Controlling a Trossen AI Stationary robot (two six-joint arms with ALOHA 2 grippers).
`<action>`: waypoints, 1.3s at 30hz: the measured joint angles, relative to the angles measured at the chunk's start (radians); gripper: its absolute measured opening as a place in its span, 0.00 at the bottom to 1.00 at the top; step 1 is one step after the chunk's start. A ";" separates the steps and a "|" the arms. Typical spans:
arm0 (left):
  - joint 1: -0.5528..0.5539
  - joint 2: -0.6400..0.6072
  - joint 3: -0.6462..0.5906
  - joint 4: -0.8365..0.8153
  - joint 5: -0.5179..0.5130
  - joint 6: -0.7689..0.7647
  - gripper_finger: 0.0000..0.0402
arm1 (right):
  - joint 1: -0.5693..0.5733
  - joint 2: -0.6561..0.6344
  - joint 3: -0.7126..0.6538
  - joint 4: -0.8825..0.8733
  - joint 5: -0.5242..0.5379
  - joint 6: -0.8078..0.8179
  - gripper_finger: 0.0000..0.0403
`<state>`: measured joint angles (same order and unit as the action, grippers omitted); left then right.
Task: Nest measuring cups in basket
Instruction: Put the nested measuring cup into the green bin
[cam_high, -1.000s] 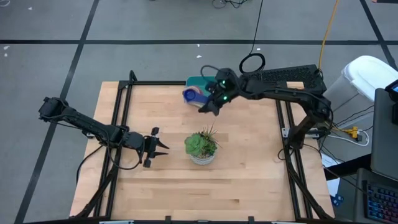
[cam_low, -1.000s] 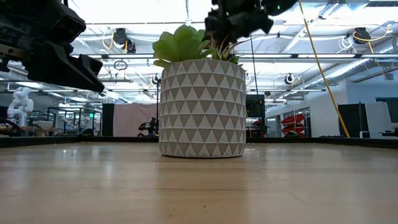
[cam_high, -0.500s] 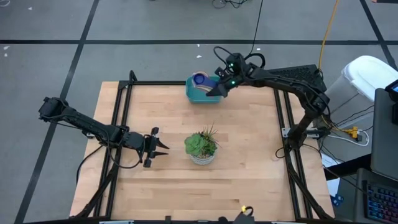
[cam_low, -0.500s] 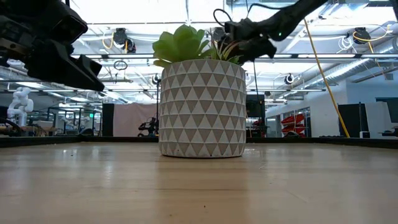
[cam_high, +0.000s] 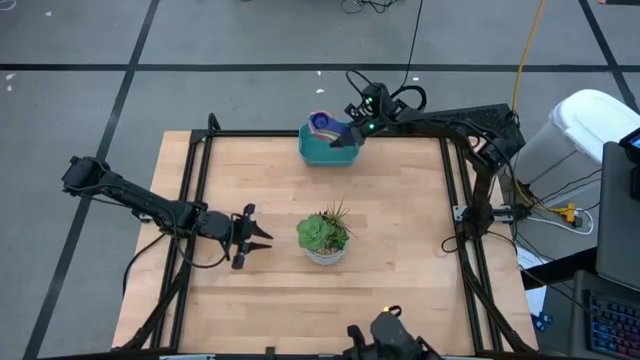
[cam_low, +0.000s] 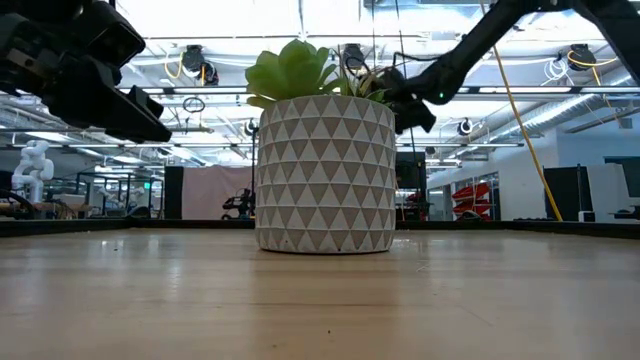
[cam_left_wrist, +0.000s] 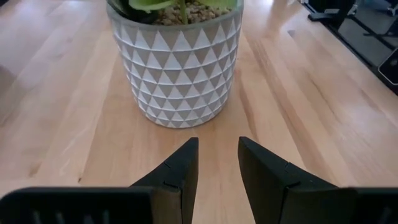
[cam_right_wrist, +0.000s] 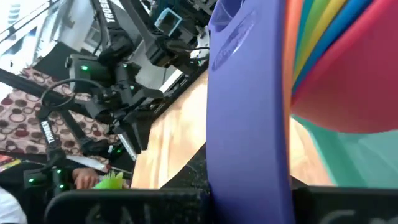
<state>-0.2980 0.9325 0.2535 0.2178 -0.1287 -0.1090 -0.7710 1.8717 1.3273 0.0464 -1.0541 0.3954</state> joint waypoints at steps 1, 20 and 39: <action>0.003 0.000 0.000 0.000 0.000 -0.005 0.29 | -0.004 0.009 0.000 0.011 -0.010 0.003 0.05; 0.080 0.000 0.000 0.033 -0.001 -0.015 0.29 | -0.004 0.123 0.001 0.175 -0.076 0.106 0.05; 0.097 0.000 0.000 0.076 -0.001 -0.017 0.29 | 0.020 0.123 0.001 0.158 -0.019 0.139 0.05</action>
<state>-0.2012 0.9325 0.2539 0.2939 -0.1299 -0.1264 -0.7505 1.9945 1.3285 0.2043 -1.0728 0.5344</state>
